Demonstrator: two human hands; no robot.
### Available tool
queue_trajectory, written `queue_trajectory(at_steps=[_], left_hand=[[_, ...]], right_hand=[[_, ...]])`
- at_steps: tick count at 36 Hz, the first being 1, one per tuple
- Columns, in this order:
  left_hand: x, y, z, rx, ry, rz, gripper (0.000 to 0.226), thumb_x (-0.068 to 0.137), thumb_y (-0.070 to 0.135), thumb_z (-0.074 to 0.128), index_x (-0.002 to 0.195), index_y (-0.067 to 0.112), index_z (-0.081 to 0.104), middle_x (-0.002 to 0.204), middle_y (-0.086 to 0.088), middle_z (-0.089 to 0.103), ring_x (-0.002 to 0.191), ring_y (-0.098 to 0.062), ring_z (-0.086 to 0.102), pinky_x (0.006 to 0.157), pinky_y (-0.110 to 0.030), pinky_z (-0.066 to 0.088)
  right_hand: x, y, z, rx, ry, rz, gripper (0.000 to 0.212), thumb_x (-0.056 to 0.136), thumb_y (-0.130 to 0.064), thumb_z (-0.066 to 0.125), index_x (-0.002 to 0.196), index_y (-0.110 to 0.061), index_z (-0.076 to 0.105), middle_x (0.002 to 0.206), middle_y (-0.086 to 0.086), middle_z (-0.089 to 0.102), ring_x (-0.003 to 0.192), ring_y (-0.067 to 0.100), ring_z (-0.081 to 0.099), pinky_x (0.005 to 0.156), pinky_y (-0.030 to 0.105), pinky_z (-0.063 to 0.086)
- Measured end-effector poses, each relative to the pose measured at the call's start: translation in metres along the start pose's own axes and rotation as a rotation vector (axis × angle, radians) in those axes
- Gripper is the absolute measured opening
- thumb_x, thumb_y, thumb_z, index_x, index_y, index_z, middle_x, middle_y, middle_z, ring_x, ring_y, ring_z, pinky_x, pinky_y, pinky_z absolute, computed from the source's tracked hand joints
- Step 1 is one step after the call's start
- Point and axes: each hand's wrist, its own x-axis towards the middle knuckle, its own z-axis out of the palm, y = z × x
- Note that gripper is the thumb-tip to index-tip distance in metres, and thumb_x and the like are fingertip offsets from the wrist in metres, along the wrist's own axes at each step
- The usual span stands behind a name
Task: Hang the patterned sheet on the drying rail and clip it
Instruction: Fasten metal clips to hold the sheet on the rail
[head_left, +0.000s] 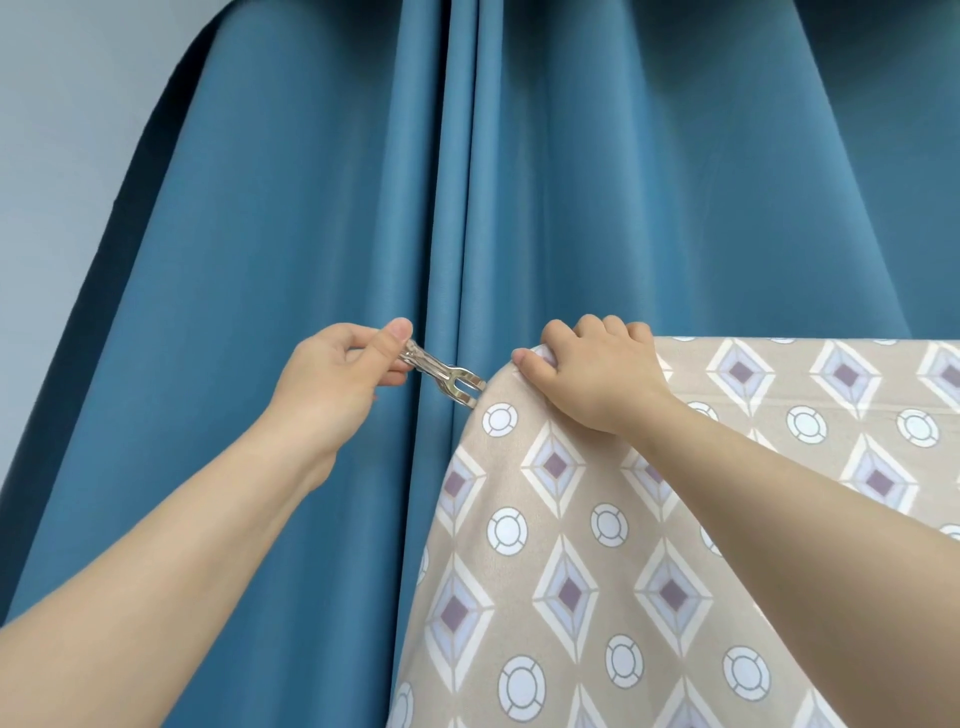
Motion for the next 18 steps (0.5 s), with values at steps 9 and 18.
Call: queue_trajectory(at_steps=[9, 18], left_hand=[[0.0088, 0.0046, -0.0014, -0.02, -0.038, -0.068, 0.025, 0.091, 0.039, 0.051, 0.08, 0.018, 0.059, 0.082, 0.003, 0.067, 0.076, -0.004, 0.063, 0.065, -0.019, 0.043], [0.0092, 0.0065, 0.006, -0.031, -0.042, -0.094, 0.024, 0.09, 0.035, 0.054, 0.077, 0.016, 0.057, 0.078, 0.003, 0.066, 0.072, -0.005, 0.063, 0.065, -0.019, 0.042]], right_hand=[[-0.001, -0.001, -0.0034, 0.002, -0.006, 0.002, 0.05, 0.094, -0.055, 0.022, 0.114, -0.018, 0.05, 0.115, 0.009, 0.051, 0.114, 0.028, 0.04, 0.097, 0.039, 0.024], [-0.0019, -0.0018, -0.0053, 0.004, -0.006, 0.002, 0.05, 0.094, -0.055, 0.022, 0.113, -0.018, 0.05, 0.113, 0.008, 0.051, 0.112, 0.028, 0.041, 0.096, 0.038, 0.025]])
